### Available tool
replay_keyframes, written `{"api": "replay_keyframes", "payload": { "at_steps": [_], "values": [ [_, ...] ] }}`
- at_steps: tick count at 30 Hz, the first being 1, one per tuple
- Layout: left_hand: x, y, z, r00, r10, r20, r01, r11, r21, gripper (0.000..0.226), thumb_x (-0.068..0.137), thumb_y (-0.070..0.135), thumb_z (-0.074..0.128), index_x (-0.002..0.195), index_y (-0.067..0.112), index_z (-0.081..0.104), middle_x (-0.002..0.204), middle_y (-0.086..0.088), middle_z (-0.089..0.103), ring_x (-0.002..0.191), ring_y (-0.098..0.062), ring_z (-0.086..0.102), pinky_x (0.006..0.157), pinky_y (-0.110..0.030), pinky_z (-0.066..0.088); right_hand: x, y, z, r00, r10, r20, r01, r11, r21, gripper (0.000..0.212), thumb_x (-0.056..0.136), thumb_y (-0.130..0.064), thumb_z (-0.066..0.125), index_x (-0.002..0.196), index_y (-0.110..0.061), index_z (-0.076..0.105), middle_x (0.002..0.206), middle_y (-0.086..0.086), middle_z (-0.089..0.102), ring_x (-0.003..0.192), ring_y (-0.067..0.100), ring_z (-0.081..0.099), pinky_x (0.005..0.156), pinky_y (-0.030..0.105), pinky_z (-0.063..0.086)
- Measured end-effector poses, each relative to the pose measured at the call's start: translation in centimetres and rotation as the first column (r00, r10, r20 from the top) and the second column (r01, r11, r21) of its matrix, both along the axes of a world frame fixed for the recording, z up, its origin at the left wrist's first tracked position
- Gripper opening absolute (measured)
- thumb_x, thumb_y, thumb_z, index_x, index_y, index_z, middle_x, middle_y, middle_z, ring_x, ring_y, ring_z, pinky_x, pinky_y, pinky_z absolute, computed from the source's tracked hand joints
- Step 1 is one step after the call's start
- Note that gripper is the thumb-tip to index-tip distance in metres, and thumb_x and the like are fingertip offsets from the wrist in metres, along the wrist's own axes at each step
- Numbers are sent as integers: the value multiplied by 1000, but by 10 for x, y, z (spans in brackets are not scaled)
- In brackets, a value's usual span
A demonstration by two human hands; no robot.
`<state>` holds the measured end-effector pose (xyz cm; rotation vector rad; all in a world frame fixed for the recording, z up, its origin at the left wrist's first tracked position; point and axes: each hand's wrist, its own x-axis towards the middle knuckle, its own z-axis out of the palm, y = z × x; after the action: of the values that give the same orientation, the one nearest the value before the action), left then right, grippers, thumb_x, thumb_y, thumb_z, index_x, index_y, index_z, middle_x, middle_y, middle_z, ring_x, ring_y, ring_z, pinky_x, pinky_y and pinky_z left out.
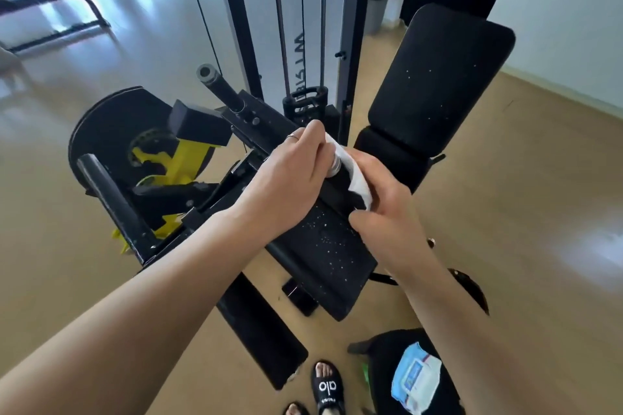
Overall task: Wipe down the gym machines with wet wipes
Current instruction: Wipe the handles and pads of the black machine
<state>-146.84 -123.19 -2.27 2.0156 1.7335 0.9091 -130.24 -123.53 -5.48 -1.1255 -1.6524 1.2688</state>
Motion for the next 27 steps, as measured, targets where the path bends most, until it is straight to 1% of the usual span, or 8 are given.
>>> {"api": "replay_keyframes", "payload": {
  "at_steps": [5, 8, 12, 15, 19, 23, 25, 27],
  "values": [
    [-1, 2, 1, 1000, -19, -13, 19, 1000, -7, 27, 108, 28, 36, 84, 15, 36, 77, 0, 45, 69, -21, 44, 61, -39, 41, -6, -3, -2, 969, 75, 236, -109, 985, 137, 92, 74, 20, 52, 156, -18, 36, 151, -14, 37, 144, 3, 23, 121, 18, 24],
    [-2, 3, 2, 1000, -25, -3, 25, 1000, -5, 27, 108, 28, 38, 83, 16, 37, 76, 3, 44, 69, -21, 44, 61, -37, 41, -6, -2, -1, 980, 125, 155, -132, 990, 40, 82, 83, 5, 52, 159, -21, 33, 153, -22, 32, 147, -1, 22, 124, 28, 26],
    [-5, 3, 7, 996, -41, -74, 42, 999, 8, 25, 107, 28, 39, 84, 18, 39, 78, 4, 45, 68, -20, 46, 59, -36, 42, 2, 12, -1, 970, 74, -230, -115, 978, -172, 56, 93, -21, 44, 147, -21, 54, 149, -12, 54, 139, 6, 48, 118, 40, 39],
    [-6, 4, 9, 997, -54, -62, 54, 999, 1, 25, 106, 28, 41, 83, 19, 40, 76, 5, 45, 68, -20, 46, 59, -39, 42, 6, 18, -4, 993, 108, 42, -110, 993, 47, 54, 97, -30, 67, 148, -23, 52, 140, -16, 55, 124, 8, 56, 101, 32, 53],
    [-12, 7, 7, 995, -87, -54, 87, 996, -4, 24, 106, 27, 43, 85, 16, 42, 75, 3, 48, 69, -19, 46, 59, -34, 40, 9, 42, -6, 964, 127, 234, -173, 967, 187, 72, 84, -29, 84, 148, -21, 52, 127, -17, 56, 113, 8, 56, 86, 21, 52],
    [-17, 12, 8, 990, -129, -51, 128, 991, -33, 23, 105, 28, 43, 85, 17, 42, 74, 4, 49, 69, -17, 46, 58, -24, 36, -12, 60, -3, 869, 48, 492, -243, 908, 340, 36, 78, -48, 75, 109, -32, 63, 102, -18, 57, 98, 12, 50, 85, 29, 45],
    [-20, 13, 9, 988, -146, -55, 143, 988, -55, 23, 105, 30, 43, 85, 18, 42, 75, 5, 50, 70, -16, 47, 59, -23, 38, -26, 62, -3, 865, 36, 501, -249, 898, 364, 27, 81, -46, 72, 90, -25, 58, 89, -12, 60, 88, 17, 53, 82, 34, 46],
    [-22, 14, 10, 981, -165, -98, 161, 986, -46, 24, 106, 32, 42, 85, 19, 42, 75, 6, 49, 69, -16, 48, 58, -23, 39, -35, 59, -5, 936, 75, 343, -192, 928, 319, 20, 85, -28, 77, 87, -13, 64, 80, -3, 64, 78, 19, 61, 76, 36, 51]
  ]
}}
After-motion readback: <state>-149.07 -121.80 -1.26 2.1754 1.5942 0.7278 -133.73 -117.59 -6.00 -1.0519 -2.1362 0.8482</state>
